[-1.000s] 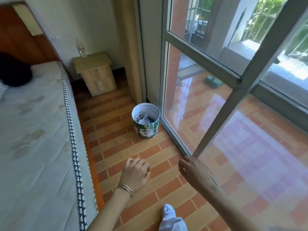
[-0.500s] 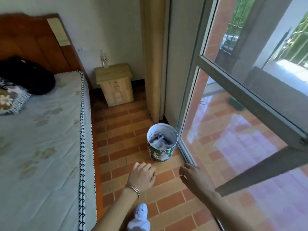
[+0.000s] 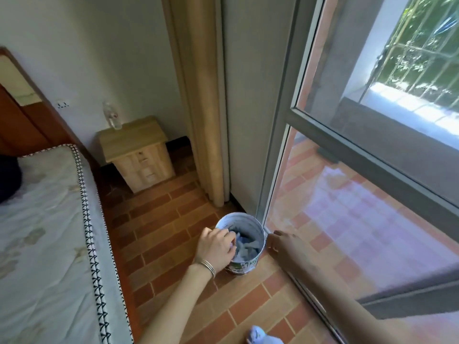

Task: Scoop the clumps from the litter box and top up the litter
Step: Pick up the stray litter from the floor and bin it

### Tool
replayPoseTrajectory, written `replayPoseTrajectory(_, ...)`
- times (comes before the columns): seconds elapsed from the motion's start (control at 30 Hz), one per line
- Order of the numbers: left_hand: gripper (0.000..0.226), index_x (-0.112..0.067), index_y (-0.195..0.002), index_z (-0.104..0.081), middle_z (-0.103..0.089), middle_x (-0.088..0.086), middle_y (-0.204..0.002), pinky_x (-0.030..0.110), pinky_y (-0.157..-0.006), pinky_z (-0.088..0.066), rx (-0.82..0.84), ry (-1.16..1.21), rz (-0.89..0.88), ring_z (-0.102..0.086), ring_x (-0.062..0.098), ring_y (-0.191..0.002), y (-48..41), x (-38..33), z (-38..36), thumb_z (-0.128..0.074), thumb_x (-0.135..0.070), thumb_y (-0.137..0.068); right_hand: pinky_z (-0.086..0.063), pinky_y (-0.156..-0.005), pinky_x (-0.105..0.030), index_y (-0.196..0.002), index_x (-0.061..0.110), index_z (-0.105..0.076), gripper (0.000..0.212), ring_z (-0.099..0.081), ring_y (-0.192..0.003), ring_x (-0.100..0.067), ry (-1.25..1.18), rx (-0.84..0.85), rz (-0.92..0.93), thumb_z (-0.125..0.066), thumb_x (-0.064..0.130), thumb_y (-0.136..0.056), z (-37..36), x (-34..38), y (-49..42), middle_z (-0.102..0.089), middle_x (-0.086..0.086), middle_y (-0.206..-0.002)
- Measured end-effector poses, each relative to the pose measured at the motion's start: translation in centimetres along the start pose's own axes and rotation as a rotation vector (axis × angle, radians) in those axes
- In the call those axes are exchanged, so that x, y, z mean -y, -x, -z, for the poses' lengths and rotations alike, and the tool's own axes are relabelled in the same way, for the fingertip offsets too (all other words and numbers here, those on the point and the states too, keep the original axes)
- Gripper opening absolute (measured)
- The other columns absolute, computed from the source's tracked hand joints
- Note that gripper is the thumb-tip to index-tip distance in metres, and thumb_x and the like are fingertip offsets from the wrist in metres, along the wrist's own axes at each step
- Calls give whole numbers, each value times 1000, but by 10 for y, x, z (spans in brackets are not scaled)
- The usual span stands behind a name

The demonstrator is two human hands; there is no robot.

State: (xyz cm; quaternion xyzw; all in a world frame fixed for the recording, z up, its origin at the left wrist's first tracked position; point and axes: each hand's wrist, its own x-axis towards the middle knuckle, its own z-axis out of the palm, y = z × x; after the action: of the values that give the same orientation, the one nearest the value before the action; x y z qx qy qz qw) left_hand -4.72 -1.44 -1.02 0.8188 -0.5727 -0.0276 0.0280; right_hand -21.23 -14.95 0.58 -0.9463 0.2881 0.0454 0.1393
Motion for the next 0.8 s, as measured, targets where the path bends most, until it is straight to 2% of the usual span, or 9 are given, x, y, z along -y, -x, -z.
replayPoseTrajectory(0.1,22,-27,-102,-57,-60,-6,-105,32,-85,-30,25,12,8,-52,17,-103,-47,24,0,-43,-39,-89,-47,-71,-33,-89,18,-60,11,-61,-88,-28,-11,8,-2,-52,23,-84,10,-8,-56,-62,-5,-95)
replayPoseTrajectory(0.37,19,-27,-103,-56,-58,-5,-107,35,-85,-32,158,23,46,-52,18,-105,-149,57,-21,-47,-36,-89,-45,-71,-29,-89,21,-59,11,-61,-88,-27,-82,54,-75,-59,28,-80,13,-39,-167,-62,-4,-97)
replayPoseTrajectory(0.53,20,-27,-106,-56,-58,-4,-110,36,-87,-34,171,47,46,-51,19,-106,-198,58,-31,-49,-36,-90,-43,-69,-28,-90,25,-58,13,-61,-91,-27,-42,112,-75,-60,33,-80,7,-56,-209,-63,-2,-100)
replayPoseTrajectory(0.6,20,-26,-105,-56,-58,-4,-110,36,-88,-34,178,68,57,-50,18,-108,-210,59,-37,-49,-37,-90,-38,-65,-27,-90,26,-58,12,-62,-91,-27,-34,137,-88,-60,32,-81,4,-62,-222,-64,-2,-100)
replayPoseTrajectory(0.8,18,-27,-101,-58,-58,-6,-110,35,-87,-34,220,126,93,-50,17,-109,-226,72,-45,-52,-39,-88,-38,-64,-26,-90,27,-60,10,-62,-90,-27,-67,179,-131,-60,27,-80,0,-70,-246,-66,-3,-99)
